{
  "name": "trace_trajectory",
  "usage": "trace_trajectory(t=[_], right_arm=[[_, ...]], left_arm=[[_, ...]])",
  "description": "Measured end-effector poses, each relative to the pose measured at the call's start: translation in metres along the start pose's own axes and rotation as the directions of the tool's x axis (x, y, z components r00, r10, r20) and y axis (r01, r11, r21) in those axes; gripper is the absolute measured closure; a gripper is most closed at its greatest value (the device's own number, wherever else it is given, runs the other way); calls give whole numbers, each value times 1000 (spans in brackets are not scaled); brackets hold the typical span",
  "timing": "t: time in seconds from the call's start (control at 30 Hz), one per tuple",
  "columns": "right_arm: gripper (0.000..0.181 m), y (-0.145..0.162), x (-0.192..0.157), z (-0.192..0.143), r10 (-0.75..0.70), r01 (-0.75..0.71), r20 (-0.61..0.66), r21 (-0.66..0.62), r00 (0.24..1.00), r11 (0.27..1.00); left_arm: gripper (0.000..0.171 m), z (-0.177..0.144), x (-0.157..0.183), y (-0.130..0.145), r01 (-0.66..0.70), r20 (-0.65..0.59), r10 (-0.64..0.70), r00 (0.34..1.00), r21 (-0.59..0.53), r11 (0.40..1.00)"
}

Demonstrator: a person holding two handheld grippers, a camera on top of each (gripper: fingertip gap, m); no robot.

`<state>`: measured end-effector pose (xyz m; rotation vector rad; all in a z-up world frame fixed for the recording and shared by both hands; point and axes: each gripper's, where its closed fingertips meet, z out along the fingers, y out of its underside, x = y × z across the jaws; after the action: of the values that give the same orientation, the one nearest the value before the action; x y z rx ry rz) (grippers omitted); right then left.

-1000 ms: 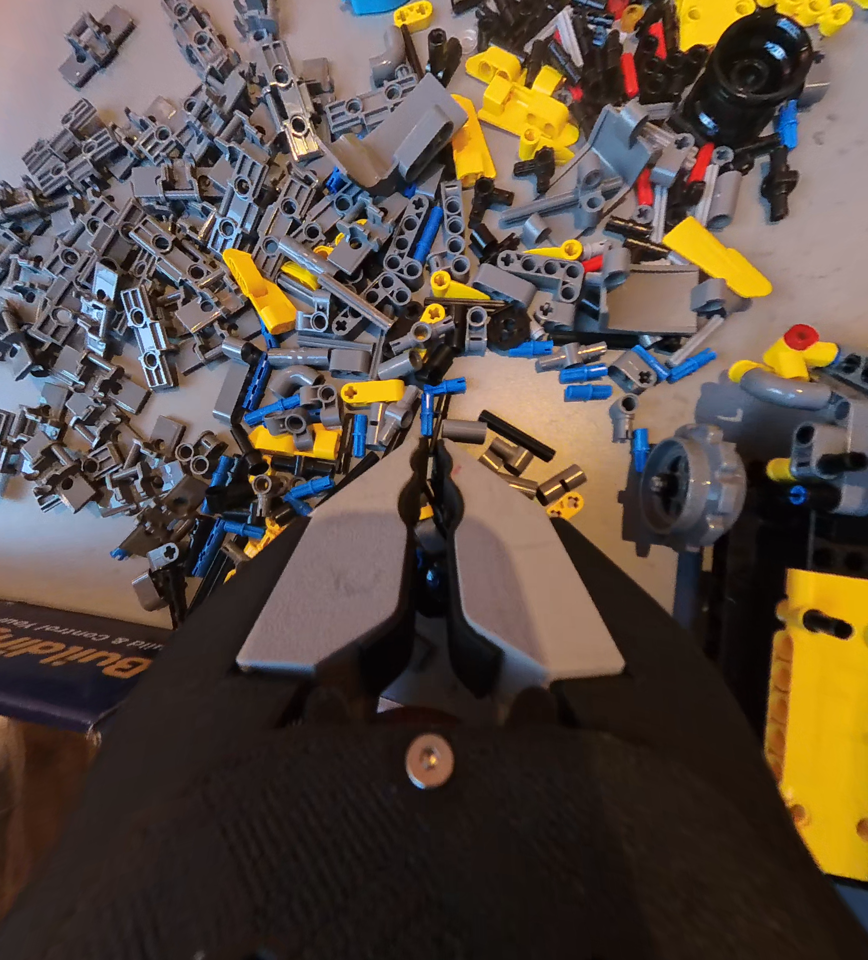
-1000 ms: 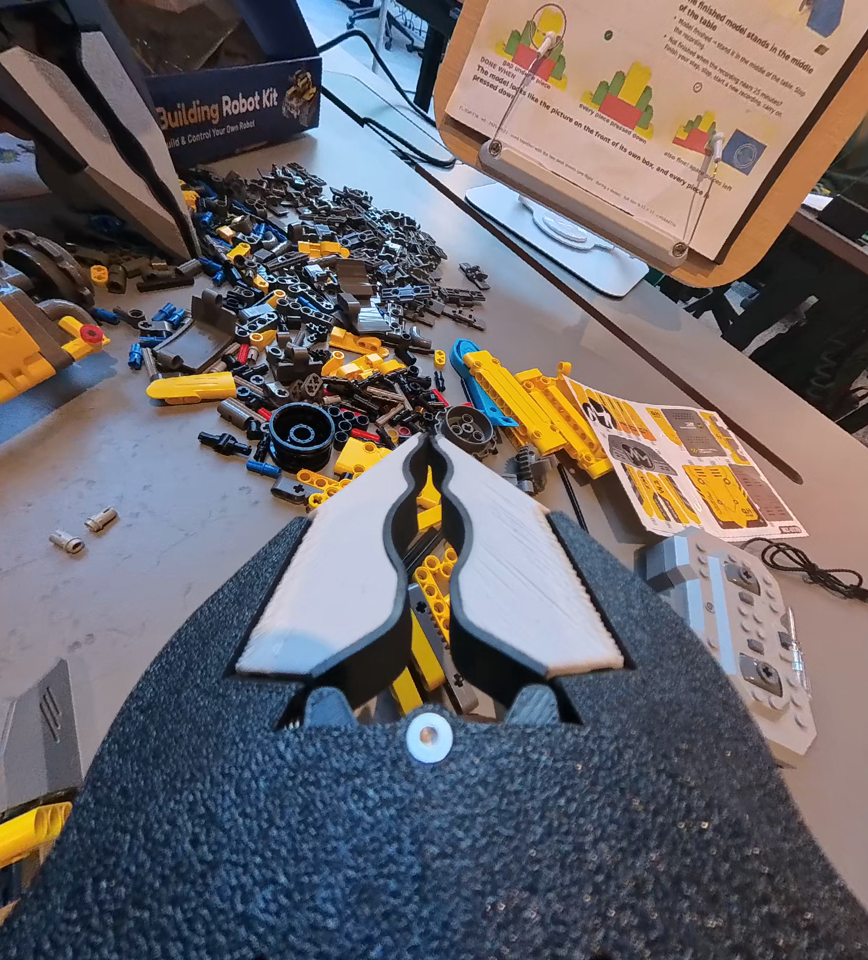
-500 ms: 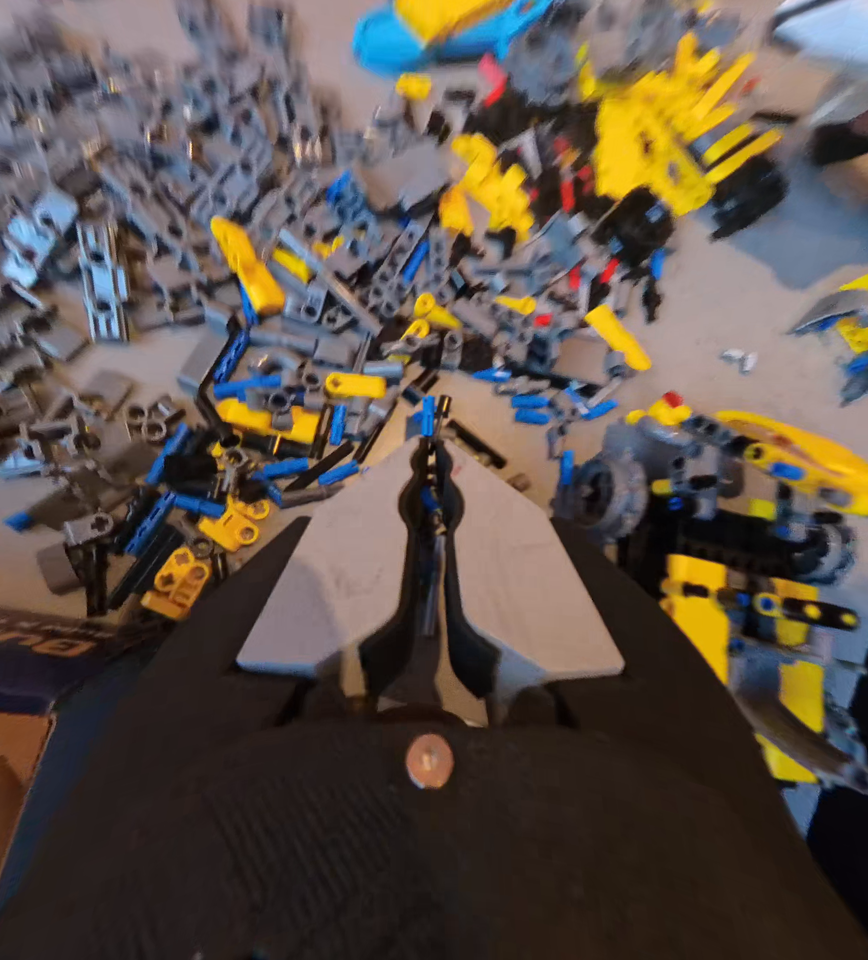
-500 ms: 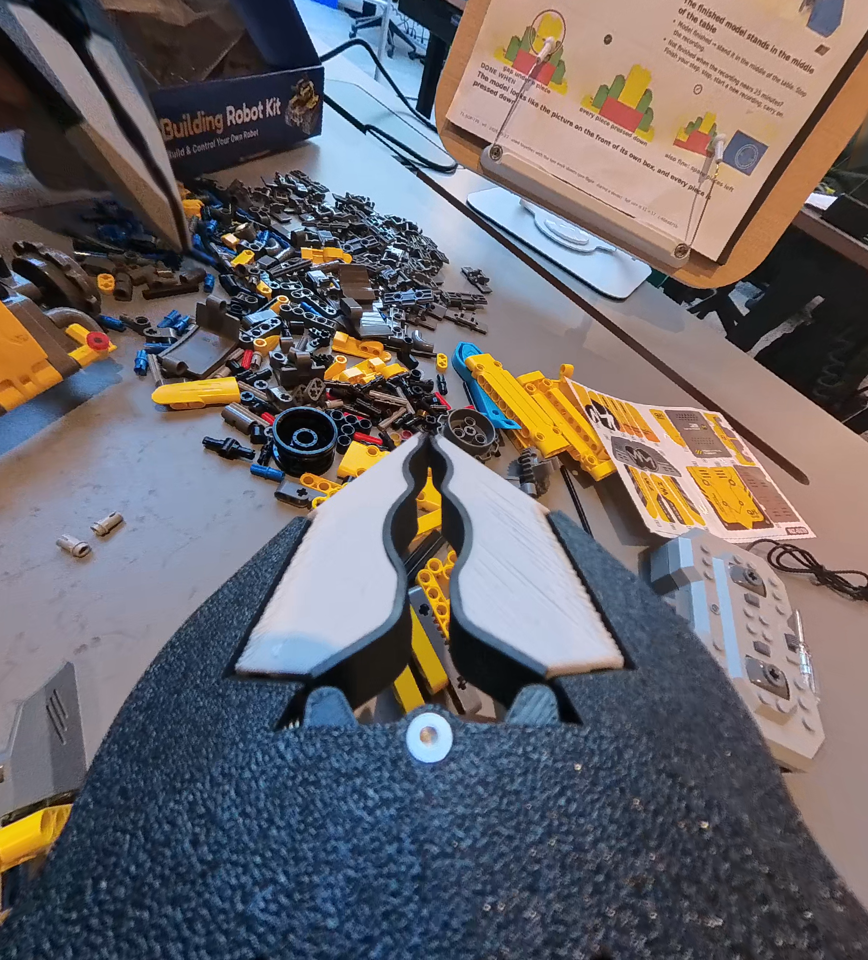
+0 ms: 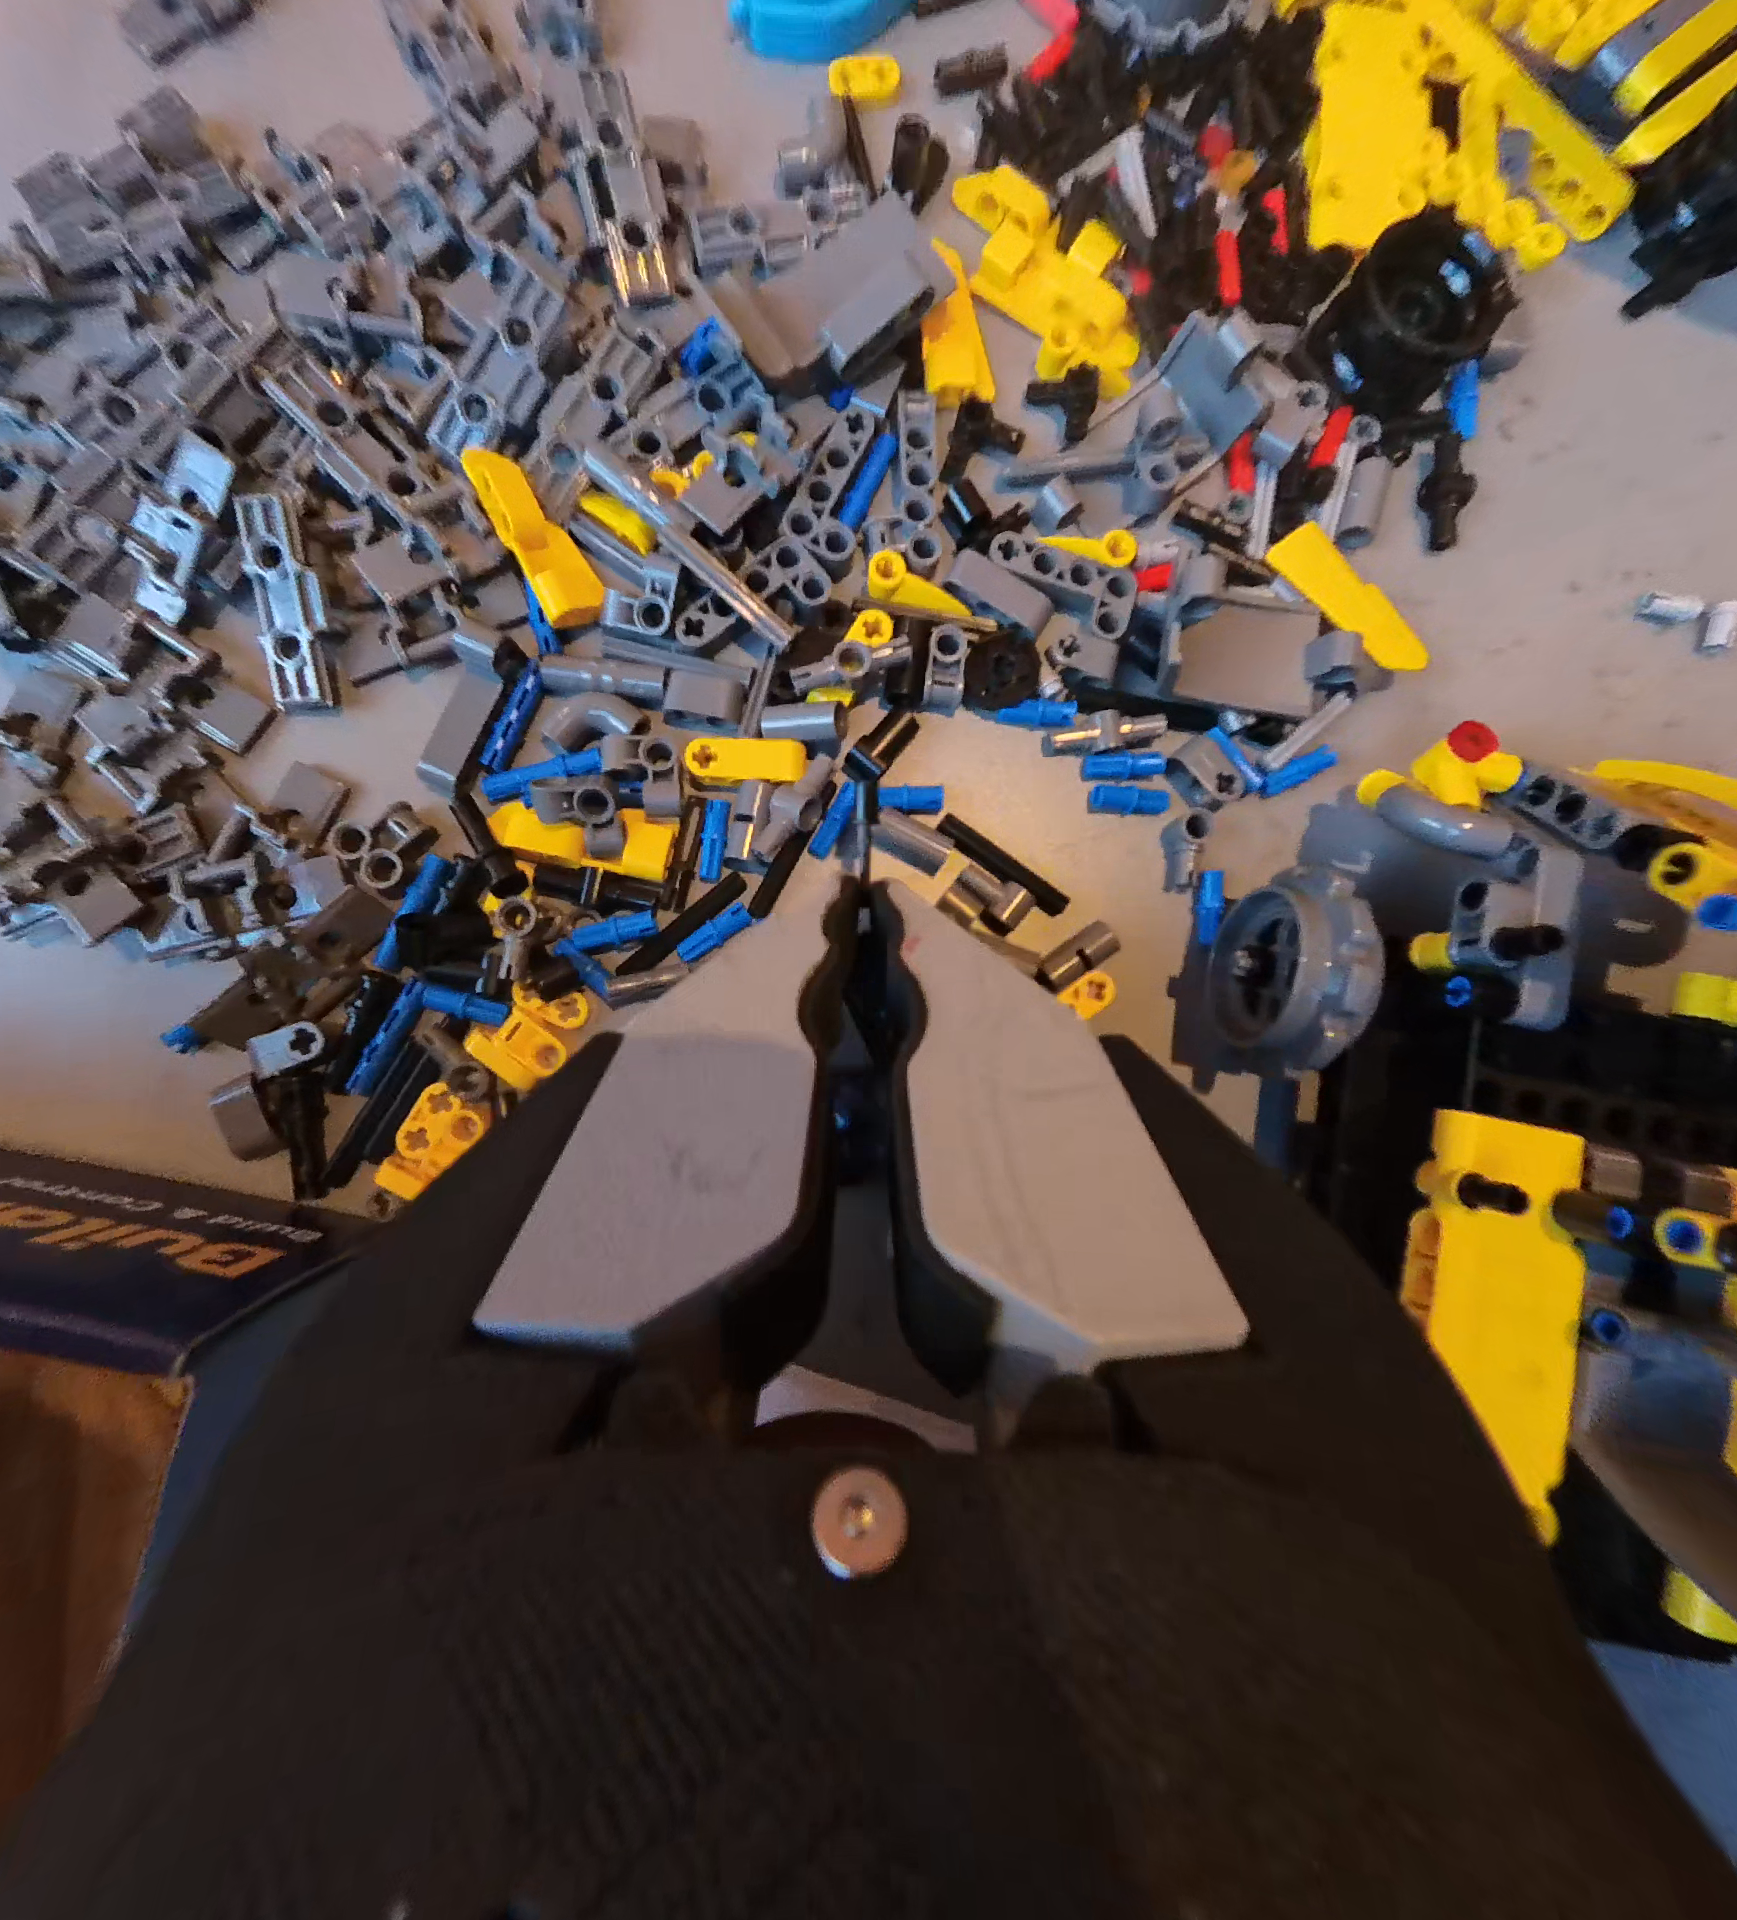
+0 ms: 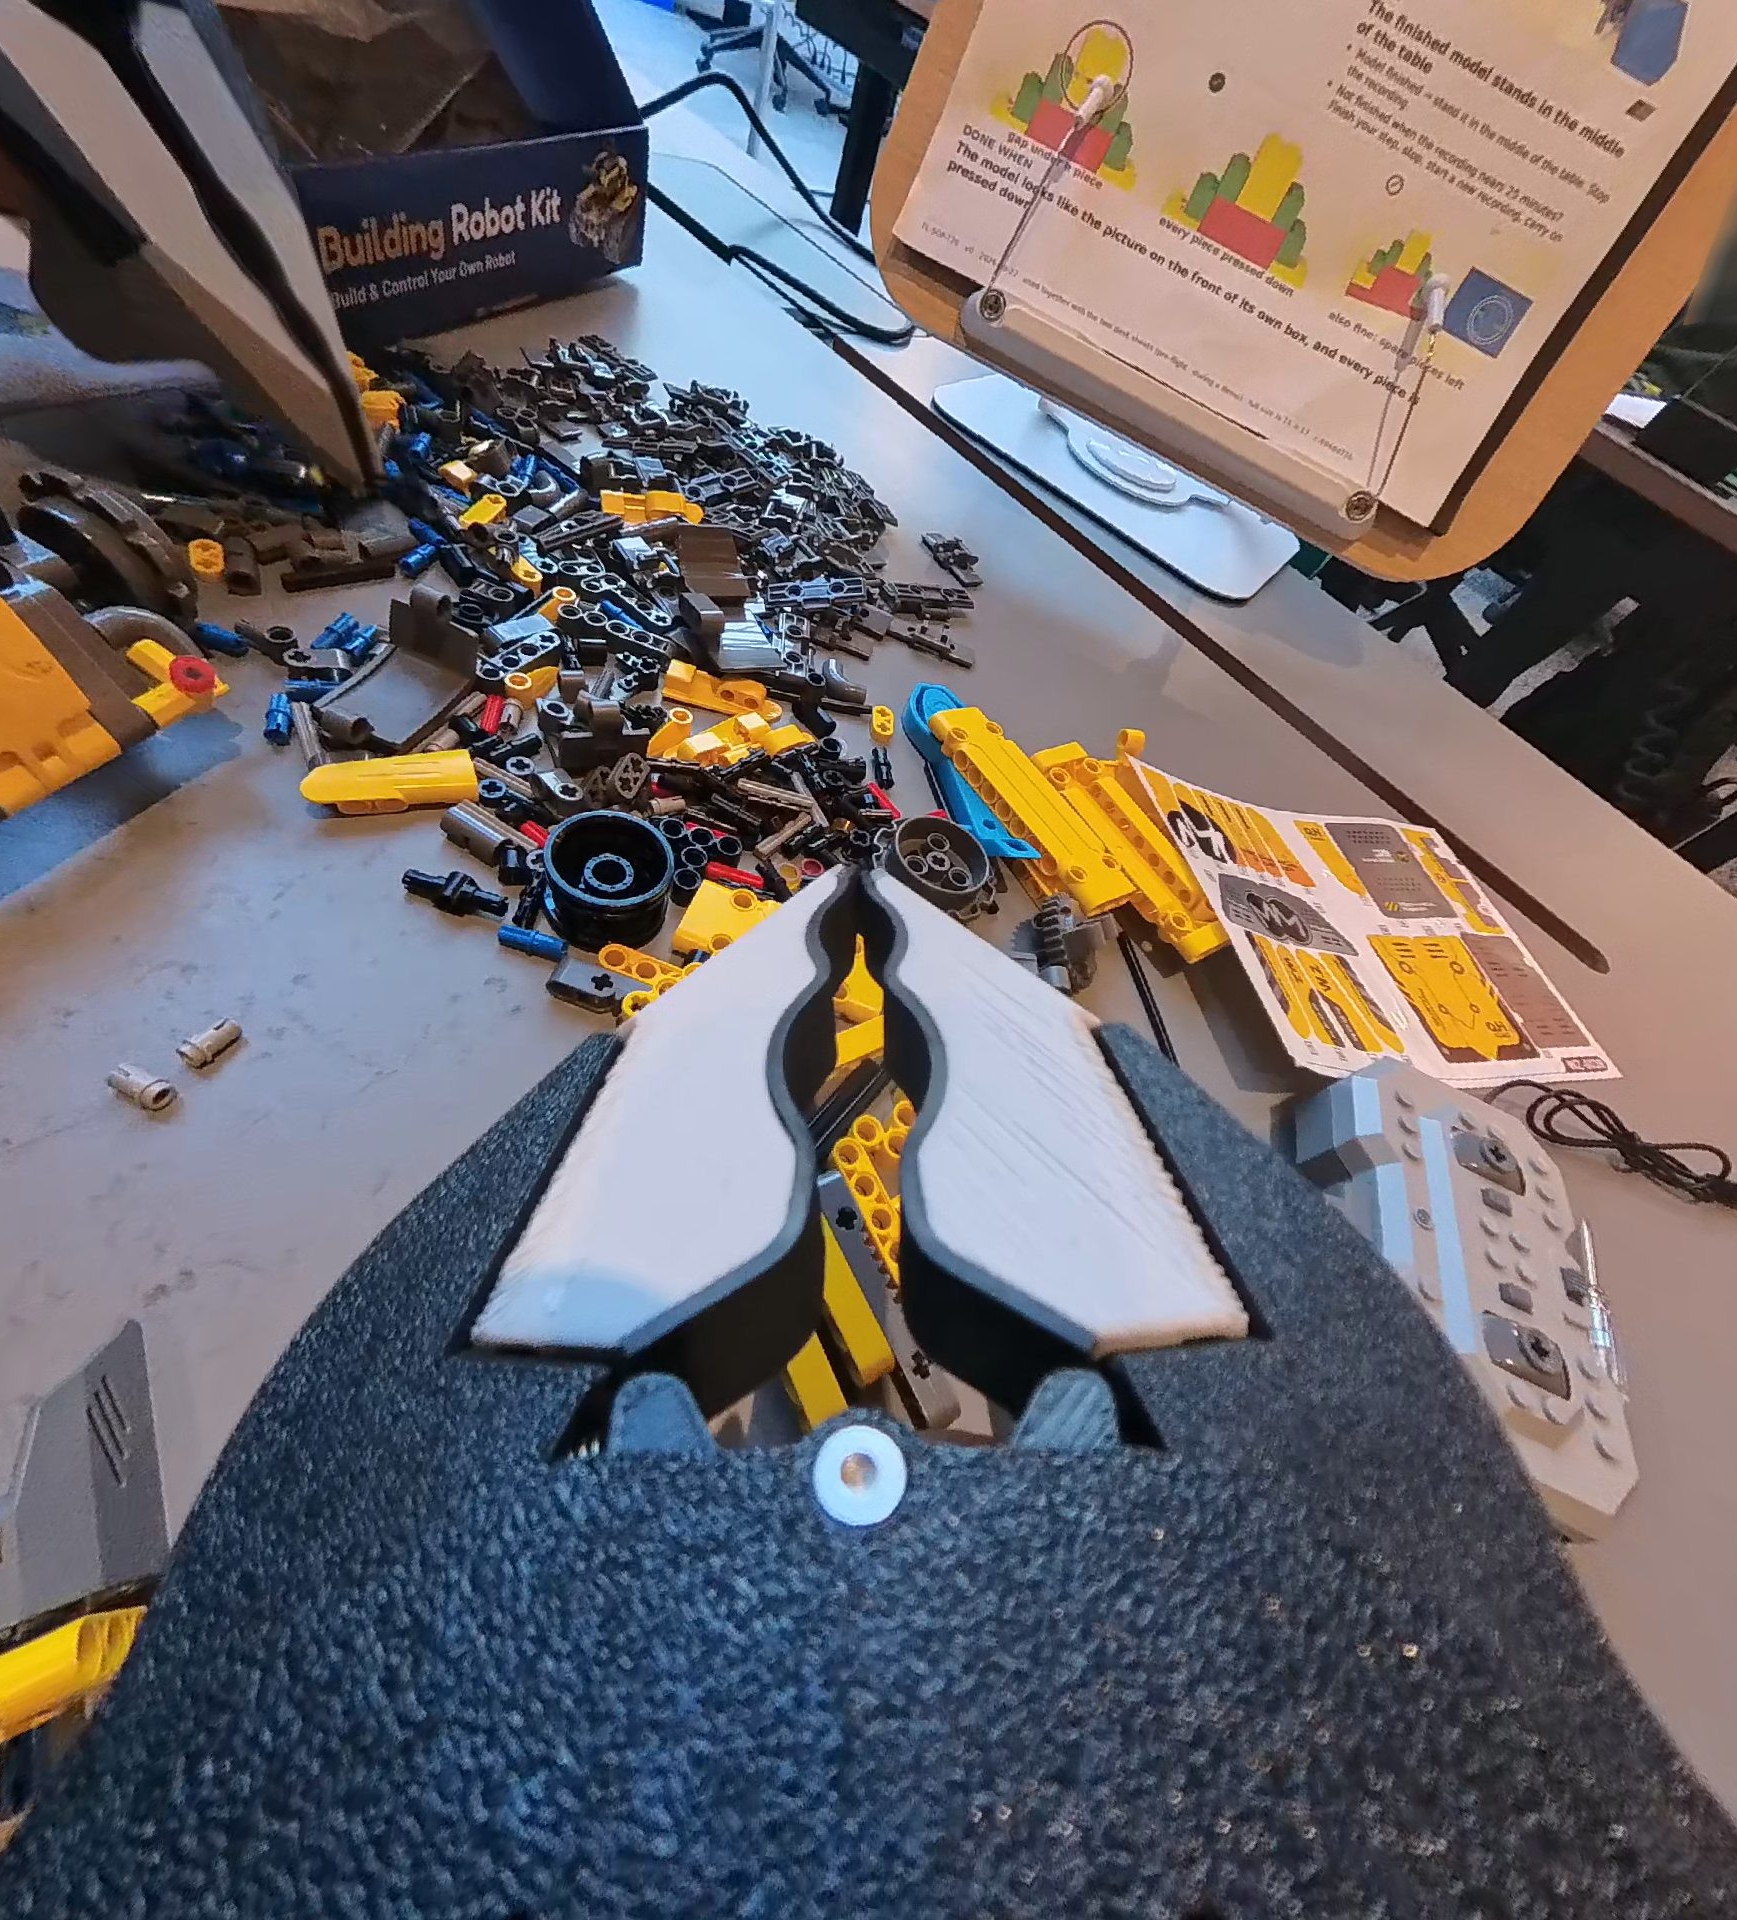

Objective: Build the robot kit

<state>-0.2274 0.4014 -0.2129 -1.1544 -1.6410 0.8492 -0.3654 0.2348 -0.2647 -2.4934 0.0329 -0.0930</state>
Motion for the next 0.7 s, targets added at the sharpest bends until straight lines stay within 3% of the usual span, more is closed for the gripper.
trace_trajectory(t=[0.1,0.2,0.3,0.4,0.57,0.7], right_arm=[[181,-1,-2,0,-1,1,11,4,1000,1000],[181,-15,-14,-4,-32,26,77,75,997,997],[180,-52,-47,-18,-3,-69,298,230,955,971],[169,-76,-89,-28,-17,-125,530,231,848,965],[169,-85,-134,-20,-241,139,547,222,802,965],[171,-89,-138,-14,-235,146,535,203,811,968]], left_arm=[[171,-8,7,-16,-59,-1,59,998,84,995],[171,-19,29,-38,-279,53,274,960,208,938],[171,-30,69,-55,-406,31,420,907,334,851],[171,-47,114,-60,-475,-39,559,828,482,736],[171,-54,137,-62,-487,-74,612,788,535,691],[171,-56,145,-60,-484,-95,626,774,549,681]])
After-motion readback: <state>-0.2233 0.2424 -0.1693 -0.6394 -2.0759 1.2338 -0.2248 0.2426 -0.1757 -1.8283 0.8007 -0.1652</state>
